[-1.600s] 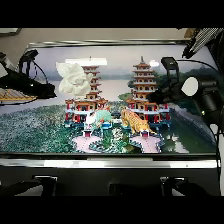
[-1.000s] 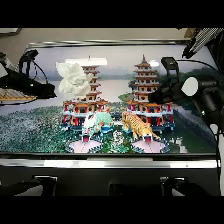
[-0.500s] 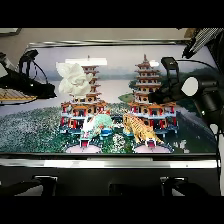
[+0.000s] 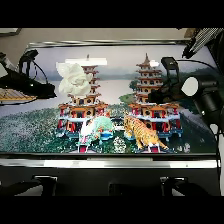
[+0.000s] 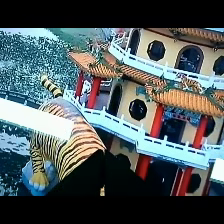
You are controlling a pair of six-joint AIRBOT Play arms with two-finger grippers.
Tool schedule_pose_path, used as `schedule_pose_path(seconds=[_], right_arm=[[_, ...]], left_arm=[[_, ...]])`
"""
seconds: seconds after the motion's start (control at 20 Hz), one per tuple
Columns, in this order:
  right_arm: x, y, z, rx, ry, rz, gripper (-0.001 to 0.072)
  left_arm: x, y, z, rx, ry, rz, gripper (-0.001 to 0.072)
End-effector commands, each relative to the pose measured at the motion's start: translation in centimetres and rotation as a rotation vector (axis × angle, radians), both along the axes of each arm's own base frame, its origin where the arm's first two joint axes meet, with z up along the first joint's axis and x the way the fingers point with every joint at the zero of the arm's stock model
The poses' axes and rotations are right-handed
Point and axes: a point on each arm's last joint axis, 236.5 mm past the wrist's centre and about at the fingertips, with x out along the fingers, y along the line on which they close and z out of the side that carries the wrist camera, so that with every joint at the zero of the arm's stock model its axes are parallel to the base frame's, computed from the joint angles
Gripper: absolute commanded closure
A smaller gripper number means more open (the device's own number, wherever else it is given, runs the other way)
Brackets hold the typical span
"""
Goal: Fold the clothes and pants, and hang the long-sleeved shirts on hangers.
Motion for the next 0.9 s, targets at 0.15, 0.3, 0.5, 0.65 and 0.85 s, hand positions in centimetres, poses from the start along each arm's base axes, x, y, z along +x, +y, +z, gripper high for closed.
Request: schedule_pose_path(seconds=[0.15,0.3,0.5,0.65,0.85], right_arm=[[0.0,0.0,0.0,0.0,0.0,0.001,0.068],[0.0,0.0,0.0,0.0,0.0,0.001,0.068],[0.0,0.0,0.0,0.0,0.0,0.001,0.068],[0.0,0.0,0.0,0.0,0.0,0.001,0.068],[0.0,0.1,0.0,0.001,0.001,0.001,0.068]], left_arm=[[1.2,0.0,0.4,-0.029,-0.031,0.079,-0.0013],[6.0,0.4,1.4,-0.106,-0.163,0.242,-0.0013],[11.6,0.6,-4.3,-0.12,-0.18,0.311,-0.0013],[15.6,1.1,-9.1,-0.119,-0.219,0.357,-0.0013],[20.1,2.0,-12.8,-0.135,-0.329,0.423,-0.0013]])
